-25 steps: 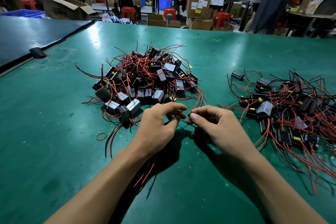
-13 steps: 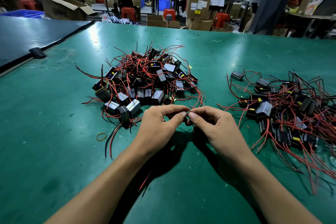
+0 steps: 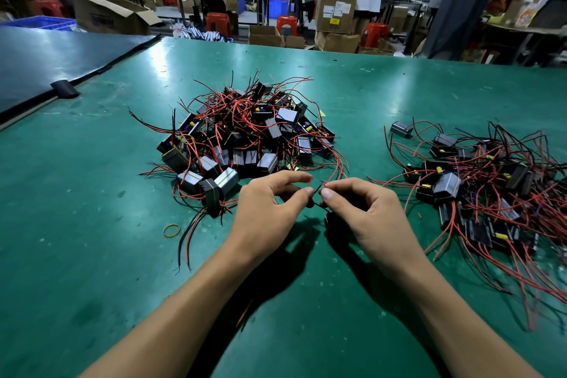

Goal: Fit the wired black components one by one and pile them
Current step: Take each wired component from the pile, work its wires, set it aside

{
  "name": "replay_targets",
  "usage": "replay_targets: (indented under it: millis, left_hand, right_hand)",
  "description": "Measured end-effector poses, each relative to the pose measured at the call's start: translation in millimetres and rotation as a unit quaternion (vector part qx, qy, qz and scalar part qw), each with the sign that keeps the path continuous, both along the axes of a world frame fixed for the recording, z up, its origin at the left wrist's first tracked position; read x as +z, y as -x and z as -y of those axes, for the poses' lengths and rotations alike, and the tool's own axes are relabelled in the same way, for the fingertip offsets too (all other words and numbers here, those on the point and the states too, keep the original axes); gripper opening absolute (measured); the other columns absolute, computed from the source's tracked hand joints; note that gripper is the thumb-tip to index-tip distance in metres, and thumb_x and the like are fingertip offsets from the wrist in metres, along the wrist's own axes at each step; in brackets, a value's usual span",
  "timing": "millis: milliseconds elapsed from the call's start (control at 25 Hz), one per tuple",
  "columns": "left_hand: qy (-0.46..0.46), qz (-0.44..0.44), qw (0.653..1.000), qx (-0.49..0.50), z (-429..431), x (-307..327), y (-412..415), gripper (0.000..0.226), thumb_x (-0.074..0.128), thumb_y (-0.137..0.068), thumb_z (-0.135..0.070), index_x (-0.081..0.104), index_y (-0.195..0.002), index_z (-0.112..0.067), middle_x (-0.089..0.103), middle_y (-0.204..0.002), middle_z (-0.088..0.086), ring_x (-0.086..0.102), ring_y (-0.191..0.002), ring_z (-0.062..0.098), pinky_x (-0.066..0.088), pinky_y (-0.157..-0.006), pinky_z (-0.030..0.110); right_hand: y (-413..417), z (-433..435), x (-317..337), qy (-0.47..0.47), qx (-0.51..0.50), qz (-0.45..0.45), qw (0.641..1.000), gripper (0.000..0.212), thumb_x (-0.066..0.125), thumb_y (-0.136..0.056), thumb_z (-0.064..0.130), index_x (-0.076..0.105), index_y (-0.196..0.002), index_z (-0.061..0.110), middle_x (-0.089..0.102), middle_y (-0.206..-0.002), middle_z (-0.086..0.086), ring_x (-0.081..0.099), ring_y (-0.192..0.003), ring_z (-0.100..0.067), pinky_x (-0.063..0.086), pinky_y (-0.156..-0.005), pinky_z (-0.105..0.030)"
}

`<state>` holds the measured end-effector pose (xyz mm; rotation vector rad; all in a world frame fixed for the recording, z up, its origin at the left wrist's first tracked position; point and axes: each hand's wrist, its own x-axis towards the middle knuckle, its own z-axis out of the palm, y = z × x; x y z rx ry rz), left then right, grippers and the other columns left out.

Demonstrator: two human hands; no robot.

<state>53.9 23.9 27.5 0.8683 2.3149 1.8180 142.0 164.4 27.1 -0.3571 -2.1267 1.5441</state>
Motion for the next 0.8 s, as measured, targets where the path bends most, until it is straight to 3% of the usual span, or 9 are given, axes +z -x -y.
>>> replay_targets:
  millis: [240, 520, 720, 800]
  left_hand:
    - [-0.008, -0.010, 1.000, -0.024, -1.3, 0.8, -1.1, 0.013, 0.070, -0.087, -0.013, 0.078, -0.095, -0.018, 0.067, -0.063, -0.012, 0.043, -0.044, -0.002, 0.032, -0.047, 0.012]
    - [-0.051, 0.032, 0.997, -0.043, -0.9, -0.9, 0.7, 0.006, 0.073, -0.086, -0.016, 0.079, -0.087, -0.017, 0.069, -0.066, -0.012, 0.049, -0.050, -0.007, 0.038, -0.054, 0.008]
    - [-0.056, 0.029, 0.997, -0.035, -2.5, 0.4, 0.2, 0.006, 0.073, -0.085, -0.013, 0.077, -0.082, -0.014, 0.060, -0.054, -0.019, 0.047, -0.048, -0.006, 0.036, -0.052, 0.006]
    - [-0.047, 0.016, 0.998, -0.025, -3.0, 0.6, -1.3, 0.006, 0.072, -0.086, -0.013, 0.076, -0.082, -0.013, 0.055, -0.048, -0.020, 0.044, -0.043, -0.005, 0.036, -0.049, 0.007]
  right_hand:
    - [1.0, 0.3, -0.8, -0.008, 0.000, 0.007, 1.000, 0.007, 0.074, -0.089, 0.022, 0.078, -0.084, 0.024, 0.076, -0.076, 0.005, 0.063, -0.069, -0.006, 0.053, -0.071, -0.034]
    - [0.5, 1.8, -3.2, 0.003, 0.008, 0.017, 1.000, 0.007, 0.075, -0.088, 0.027, 0.079, -0.086, 0.022, 0.072, -0.074, -0.015, 0.055, -0.060, -0.013, 0.044, -0.061, -0.033]
    - [-1.3, 0.5, -0.6, -0.010, 0.010, 0.016, 1.000, 0.003, 0.076, -0.086, 0.021, 0.077, -0.087, 0.024, 0.075, -0.076, 0.004, 0.065, -0.065, -0.012, 0.054, -0.067, -0.033]
    - [-1.9, -0.1, 0.1, -0.026, 0.002, 0.006, 1.000, 0.011, 0.076, -0.087, 0.019, 0.075, -0.095, 0.026, 0.075, -0.082, 0.006, 0.068, -0.070, -0.022, 0.059, -0.070, -0.041]
